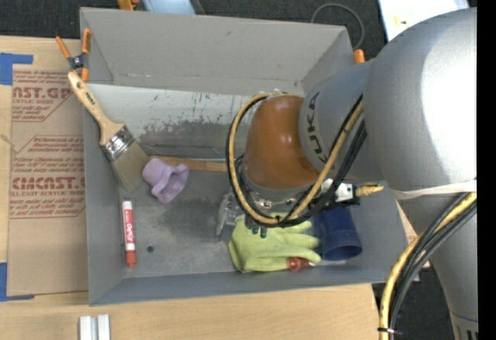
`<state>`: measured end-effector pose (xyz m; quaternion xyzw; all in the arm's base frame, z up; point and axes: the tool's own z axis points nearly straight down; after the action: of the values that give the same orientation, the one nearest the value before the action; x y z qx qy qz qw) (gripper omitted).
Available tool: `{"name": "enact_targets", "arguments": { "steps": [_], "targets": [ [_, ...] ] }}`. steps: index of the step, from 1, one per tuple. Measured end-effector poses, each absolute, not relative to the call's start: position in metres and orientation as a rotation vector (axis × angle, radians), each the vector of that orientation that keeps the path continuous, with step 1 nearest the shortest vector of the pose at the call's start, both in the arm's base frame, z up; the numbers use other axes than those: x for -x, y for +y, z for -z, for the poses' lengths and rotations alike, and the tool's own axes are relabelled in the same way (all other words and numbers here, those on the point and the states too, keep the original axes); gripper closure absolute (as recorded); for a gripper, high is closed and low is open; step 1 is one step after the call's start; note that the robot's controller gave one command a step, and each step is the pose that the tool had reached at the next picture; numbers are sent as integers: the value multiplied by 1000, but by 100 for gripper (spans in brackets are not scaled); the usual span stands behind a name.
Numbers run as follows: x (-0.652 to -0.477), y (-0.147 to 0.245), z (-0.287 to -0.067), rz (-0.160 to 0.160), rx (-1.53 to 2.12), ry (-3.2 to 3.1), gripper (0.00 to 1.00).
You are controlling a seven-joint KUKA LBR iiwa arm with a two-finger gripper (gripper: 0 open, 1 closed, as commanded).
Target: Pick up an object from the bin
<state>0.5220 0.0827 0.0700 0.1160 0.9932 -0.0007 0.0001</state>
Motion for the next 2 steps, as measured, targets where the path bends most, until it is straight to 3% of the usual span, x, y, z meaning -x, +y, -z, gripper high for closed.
{"name": "enact_targets", "arguments": {
  "steps": [1, 2],
  "targets": [
    [-514, 47, -70, -1, -78, 3139, 100],
    [-518, 14, -71, -3, -79, 3138, 100]
  ]
}}
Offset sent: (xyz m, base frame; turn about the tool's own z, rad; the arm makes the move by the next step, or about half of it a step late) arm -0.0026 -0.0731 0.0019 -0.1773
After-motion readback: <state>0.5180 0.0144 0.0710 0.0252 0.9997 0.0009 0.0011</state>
